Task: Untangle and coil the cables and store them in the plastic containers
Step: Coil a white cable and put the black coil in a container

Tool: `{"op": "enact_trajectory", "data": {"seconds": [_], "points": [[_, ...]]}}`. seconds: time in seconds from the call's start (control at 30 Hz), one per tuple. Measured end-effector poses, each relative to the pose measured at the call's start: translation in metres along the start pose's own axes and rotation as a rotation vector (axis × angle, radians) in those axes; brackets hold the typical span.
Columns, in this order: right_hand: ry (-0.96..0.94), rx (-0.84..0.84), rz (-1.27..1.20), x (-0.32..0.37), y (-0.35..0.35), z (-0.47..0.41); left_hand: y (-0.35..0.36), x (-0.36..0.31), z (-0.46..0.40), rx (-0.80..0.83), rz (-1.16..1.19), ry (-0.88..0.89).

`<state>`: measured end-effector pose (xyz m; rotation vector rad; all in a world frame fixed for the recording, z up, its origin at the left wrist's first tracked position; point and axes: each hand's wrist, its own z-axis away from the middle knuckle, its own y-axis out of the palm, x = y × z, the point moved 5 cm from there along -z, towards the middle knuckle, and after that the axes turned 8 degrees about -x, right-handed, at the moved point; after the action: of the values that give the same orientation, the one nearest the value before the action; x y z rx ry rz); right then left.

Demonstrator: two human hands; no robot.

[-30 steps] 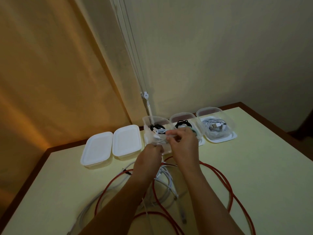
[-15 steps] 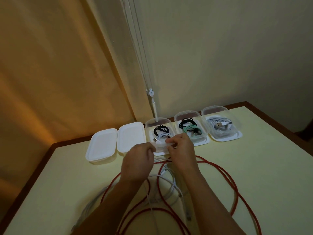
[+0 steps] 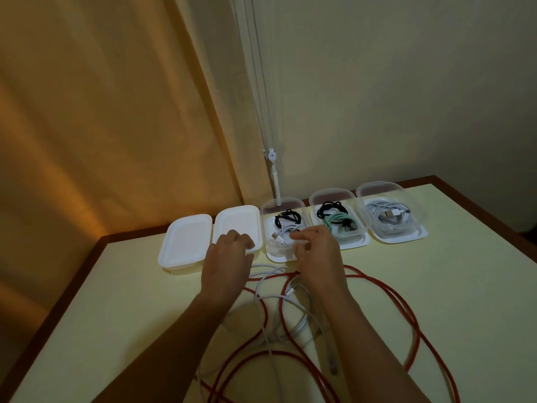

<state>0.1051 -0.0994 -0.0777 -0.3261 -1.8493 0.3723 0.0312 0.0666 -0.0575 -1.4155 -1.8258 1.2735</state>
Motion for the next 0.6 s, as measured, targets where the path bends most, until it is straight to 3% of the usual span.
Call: {"op": "enact_trajectory", "data": {"seconds": [0.23, 0.37, 0.6], "points": [[0.030, -0.113, 0.016, 0.019, -0.012, 0.002, -0.001, -0.001, 0.006, 0.009, -0.022, -0.020], [0.097, 0.061, -0.115, 0.026, 0.009, 0.012, -0.001, -0.002, 0.008, 0.043, -0.002, -0.030], [0.160, 0.312, -0.064, 0.029, 0.042, 0.031, -0.015, -0.009, 0.003, 0.035, -0.075, 0.003]]}}
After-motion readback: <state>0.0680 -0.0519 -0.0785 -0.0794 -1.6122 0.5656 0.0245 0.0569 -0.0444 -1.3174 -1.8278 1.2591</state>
